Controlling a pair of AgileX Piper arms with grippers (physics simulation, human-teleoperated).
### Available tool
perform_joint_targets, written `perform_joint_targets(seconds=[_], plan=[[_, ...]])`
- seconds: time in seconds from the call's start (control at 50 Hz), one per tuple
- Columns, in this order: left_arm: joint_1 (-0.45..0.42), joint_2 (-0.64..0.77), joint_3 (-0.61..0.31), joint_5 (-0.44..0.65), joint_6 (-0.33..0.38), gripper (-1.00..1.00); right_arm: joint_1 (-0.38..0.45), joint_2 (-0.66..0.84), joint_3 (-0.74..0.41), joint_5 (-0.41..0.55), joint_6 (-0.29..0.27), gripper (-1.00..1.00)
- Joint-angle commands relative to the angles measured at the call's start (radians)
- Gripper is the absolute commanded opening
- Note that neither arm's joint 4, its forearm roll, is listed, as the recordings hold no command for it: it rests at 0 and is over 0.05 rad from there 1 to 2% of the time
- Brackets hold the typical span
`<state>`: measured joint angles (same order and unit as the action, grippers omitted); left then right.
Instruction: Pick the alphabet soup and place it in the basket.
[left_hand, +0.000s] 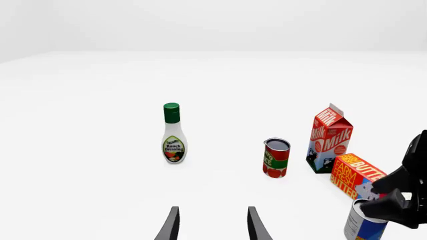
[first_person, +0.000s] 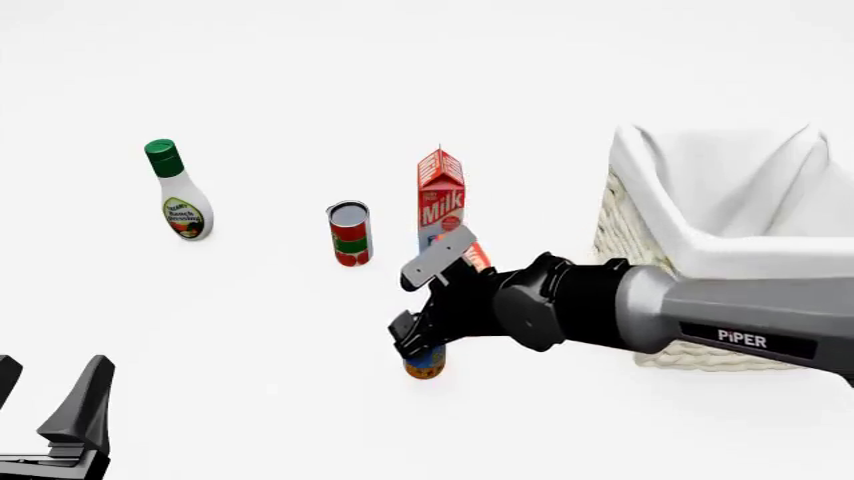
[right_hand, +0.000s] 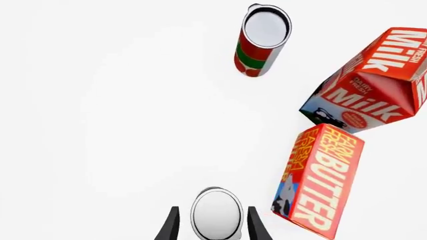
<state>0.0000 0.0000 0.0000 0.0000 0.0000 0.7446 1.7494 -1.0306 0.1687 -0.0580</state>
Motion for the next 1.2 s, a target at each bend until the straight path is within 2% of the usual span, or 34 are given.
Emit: perform_joint_targets(seconds=[0.02,0.32,0.46,0.54,0.66,0.78,0.84,0.92,0.98,1.02,1.2], plan=[[0.0,0.0,0.0,0.0,0.0,1.0,0.009,0.012,0.007,-0.013,0.006,1.0],[0.0,0.0,0.0,0.0,0.0,1.0,-0.004,0.024,0.008,-0.025,0.003,1.0],[0.0,0.0,0.0,0.0,0.0,1.0,-0.003,0.008,-0.01,0.012,0.004,1.0],[0.0,0.0,0.0,0.0,0.0,1.0,-0.006,0.016,0.008,-0.018,0.0,1.0],[0.0,0.0,0.0,0.0,0.0,1.0,-0.003,0.002,-0.005,0.01,0.004,1.0],[0.0,0.0,0.0,0.0,0.0,1.0,0.0,0.028,0.003,-0.024,0.003,1.0],[0.0,0.0,0.0,0.0,0.0,1.0,-0.003,0.021,-0.018,0.005,0.003,1.0],[0.0,0.0,0.0,0.0,0.0,1.0,-0.002,0.035,-0.008,-0.019,0.004,1.0],[0.0,0.0,0.0,0.0,0.0,1.0,-0.002,0.033,-0.02,-0.002,0.004,1.0],[0.0,0.0,0.0,0.0,0.0,1.0,-0.004,0.049,-0.007,-0.03,0.004,1.0],[0.0,0.0,0.0,0.0,0.0,1.0,-0.006,0.054,-0.014,-0.016,0.005,1.0]])
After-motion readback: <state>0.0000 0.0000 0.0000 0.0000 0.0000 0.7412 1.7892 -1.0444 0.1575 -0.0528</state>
